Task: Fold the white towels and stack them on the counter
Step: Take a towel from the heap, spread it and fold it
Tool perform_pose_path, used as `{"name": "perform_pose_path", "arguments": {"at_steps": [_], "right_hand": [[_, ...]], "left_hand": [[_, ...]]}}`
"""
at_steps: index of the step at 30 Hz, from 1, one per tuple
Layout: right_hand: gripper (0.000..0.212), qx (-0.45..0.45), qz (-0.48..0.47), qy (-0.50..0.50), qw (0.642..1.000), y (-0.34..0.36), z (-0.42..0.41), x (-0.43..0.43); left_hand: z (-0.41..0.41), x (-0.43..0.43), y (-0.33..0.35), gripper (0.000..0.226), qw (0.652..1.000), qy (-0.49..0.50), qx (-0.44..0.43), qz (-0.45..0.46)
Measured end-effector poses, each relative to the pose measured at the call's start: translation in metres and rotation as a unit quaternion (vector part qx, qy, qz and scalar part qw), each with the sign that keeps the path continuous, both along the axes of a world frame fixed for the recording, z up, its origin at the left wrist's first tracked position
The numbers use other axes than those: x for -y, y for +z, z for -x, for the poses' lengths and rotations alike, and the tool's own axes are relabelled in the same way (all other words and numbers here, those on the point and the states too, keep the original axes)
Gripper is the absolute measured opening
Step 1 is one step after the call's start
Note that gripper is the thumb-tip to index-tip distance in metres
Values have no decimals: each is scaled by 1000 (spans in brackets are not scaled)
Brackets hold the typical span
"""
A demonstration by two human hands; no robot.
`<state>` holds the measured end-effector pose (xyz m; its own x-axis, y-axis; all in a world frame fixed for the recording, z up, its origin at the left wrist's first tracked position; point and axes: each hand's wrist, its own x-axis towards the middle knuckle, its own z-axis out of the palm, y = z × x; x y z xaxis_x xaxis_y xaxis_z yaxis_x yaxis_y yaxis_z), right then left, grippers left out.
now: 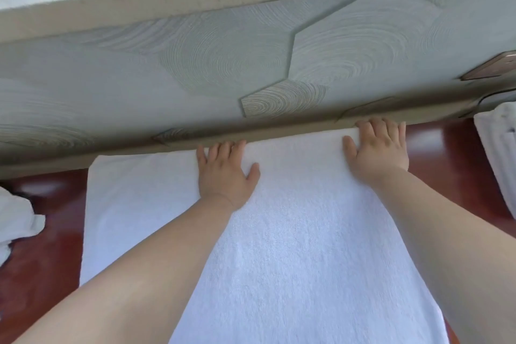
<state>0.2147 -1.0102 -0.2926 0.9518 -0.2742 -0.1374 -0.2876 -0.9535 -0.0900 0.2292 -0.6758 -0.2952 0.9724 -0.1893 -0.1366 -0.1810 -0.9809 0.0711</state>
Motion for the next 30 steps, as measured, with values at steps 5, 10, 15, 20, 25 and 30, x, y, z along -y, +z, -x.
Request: {"name": "perform_pose_path", "arguments": {"at_steps": [5, 10, 15, 20, 25, 30], "right_hand": [[64, -5, -50, 39, 998, 23, 47, -62], [66, -72, -50, 177, 980, 19, 175, -110], [69, -93, -2, 117, 989, 15, 231, -56], [68, -86, -34, 87, 992, 18, 257, -78], [67, -107, -49, 199, 973, 28, 374, -125], [54, -56, -113, 199, 972, 39, 465, -138]], "left_hand": [[-1, 0, 2, 65, 1000, 0, -12, -4], [11, -8, 12, 66, 997, -41, -40, 50], [112, -59, 22, 73, 981, -156, -80, 84], [273, -111, 13, 70, 967, -230, -106, -3], [388, -116, 27, 64, 991, -47, -127, -23], [467, -116, 40, 55, 996, -18, -82, -2]]}}
